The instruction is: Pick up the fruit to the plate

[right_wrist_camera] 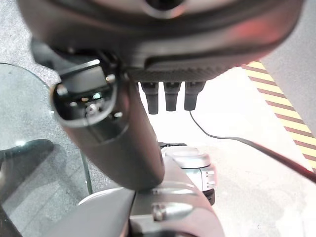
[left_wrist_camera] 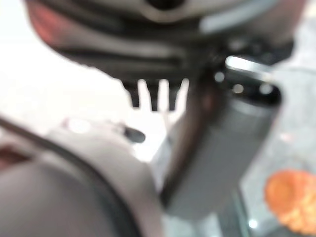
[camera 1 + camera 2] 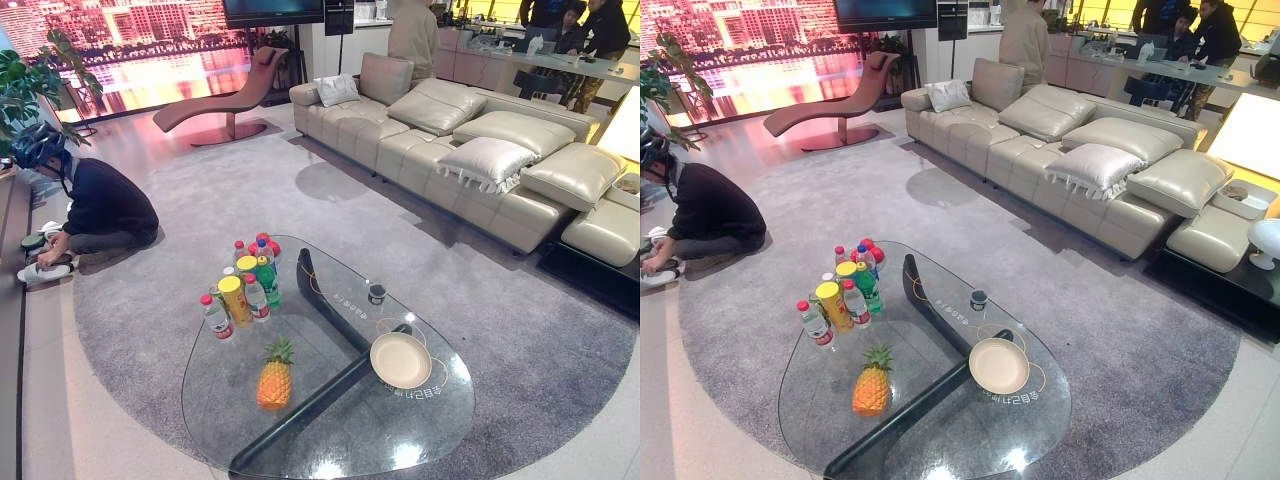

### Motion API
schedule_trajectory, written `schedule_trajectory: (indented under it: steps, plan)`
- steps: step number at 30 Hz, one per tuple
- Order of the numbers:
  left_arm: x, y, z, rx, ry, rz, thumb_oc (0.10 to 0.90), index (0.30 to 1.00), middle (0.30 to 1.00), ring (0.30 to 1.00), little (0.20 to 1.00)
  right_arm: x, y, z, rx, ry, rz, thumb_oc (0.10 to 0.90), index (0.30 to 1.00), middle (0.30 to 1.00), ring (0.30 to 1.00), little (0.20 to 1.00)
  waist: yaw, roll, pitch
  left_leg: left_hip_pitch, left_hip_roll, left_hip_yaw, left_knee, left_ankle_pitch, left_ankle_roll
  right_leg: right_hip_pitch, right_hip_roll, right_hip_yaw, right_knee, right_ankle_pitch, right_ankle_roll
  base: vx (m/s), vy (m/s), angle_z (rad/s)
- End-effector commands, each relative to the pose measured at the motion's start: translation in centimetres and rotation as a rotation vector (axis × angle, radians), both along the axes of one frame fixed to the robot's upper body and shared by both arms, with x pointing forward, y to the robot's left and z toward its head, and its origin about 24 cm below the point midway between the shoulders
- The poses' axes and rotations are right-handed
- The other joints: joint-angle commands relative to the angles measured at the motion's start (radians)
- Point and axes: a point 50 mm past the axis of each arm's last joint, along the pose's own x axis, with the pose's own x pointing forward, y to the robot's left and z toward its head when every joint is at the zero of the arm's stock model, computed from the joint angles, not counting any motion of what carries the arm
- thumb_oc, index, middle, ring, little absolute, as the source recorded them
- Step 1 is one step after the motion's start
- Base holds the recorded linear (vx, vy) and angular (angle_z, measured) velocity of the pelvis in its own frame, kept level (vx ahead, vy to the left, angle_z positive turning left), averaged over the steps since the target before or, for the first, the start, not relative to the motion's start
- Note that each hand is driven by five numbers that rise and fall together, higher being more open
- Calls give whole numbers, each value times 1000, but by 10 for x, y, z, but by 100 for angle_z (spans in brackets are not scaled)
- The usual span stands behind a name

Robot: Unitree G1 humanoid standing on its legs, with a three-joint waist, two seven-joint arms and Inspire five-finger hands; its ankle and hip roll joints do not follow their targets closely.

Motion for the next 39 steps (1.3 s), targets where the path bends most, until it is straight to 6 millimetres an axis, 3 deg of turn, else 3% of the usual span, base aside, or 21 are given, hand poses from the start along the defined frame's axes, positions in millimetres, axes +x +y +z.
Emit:
schedule_trajectory:
  steps: [1,9,26,39]
  plan:
    - [21,-6,1,-25,-36,-13,800,900,900,900,900,26,6,1,18,-48,47,800,900,900,900,900,7,-4,71,-5,-17,-8,6,-42,6,47,-5,-48,18,-23,13,0,0,0]
    - [18,-1,1,34,24,-52,800,900,900,900,900,25,6,0,14,-34,54,800,900,900,900,900,4,-3,66,0,-14,-4,6,-43,5,52,-3,-49,16,-26,11,0,0,0]
    - [28,7,5,168,-13,-40,800,900,900,900,900,23,5,0,-5,1,61,800,900,900,900,900,5,-8,70,3,-13,-8,6,-42,5,52,0,-47,19,-27,10,0,0,0]
    - [64,43,27,399,-238,137,800,900,900,900,900,27,-13,6,-34,-9,68,800,900,900,900,900,-10,13,112,-7,-13,2,21,-34,4,26,1,-25,41,-37,4,-1,11,0]
